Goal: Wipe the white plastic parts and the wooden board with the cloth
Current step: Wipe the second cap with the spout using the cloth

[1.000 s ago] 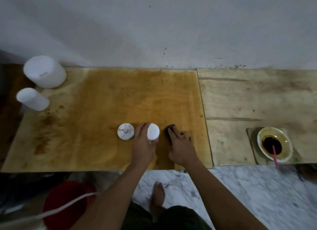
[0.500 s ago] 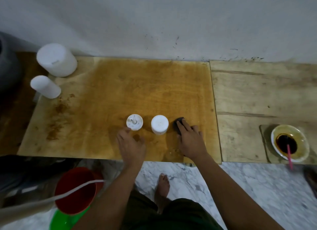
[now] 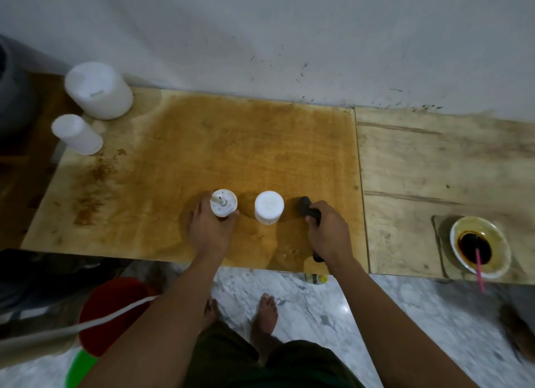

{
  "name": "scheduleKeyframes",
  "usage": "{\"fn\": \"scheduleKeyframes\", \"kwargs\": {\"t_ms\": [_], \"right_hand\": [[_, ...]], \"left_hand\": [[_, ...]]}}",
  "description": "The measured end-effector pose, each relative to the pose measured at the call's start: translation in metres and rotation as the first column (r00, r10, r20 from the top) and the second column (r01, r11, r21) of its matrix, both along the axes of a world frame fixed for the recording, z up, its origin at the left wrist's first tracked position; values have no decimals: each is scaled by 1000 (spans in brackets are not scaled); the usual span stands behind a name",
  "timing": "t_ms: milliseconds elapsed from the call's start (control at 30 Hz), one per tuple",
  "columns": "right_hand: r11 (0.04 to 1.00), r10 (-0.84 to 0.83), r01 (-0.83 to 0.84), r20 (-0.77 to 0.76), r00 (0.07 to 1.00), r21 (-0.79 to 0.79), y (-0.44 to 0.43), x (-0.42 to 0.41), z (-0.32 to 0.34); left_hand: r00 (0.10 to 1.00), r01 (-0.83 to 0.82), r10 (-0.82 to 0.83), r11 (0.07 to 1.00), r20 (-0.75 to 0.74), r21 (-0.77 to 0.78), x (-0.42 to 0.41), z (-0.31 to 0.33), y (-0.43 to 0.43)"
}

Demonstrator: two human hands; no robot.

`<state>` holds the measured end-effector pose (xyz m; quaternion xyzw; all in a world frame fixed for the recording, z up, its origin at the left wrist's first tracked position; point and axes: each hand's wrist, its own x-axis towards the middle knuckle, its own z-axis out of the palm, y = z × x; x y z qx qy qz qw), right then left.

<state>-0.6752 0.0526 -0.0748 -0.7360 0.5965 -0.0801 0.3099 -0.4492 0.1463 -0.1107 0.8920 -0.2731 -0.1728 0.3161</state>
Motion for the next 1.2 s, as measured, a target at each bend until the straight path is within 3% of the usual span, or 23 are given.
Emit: {"fn": "scheduleKeyframes", "kwargs": {"t_ms": [100, 300, 533, 733, 967, 1100, 1200], "right_hand": [[999, -42, 42, 31, 999, 3, -2, -6, 9], [993, -59, 53, -57, 997, -104, -3, -18, 38], [965, -112, 167, 255, 960, -201, 16, -13, 130], [909, 22, 223, 577, 817, -351, 44, 30, 243], [885, 313, -5, 588, 746, -465, 76, 69, 294], [902, 412, -161, 689, 597, -401, 77, 63, 302], [818, 529, -253, 505, 682, -516, 72, 60, 308]], "left_hand": [[998, -45, 43, 997, -41, -62, 0, 14, 13], [988, -65, 23, 957, -150, -283, -1, 76, 26], [898, 196, -344, 871, -273, -451, 4, 173, 20], [803, 402, -560, 762, -205, -508, 7, 253, 15], [682, 504, -713, 618, -160, -603, 22, 327, 22], [627, 499, -757, 571, -183, -652, 37, 347, 27], [587, 516, -790, 532, -175, -672, 45, 357, 31]]}}
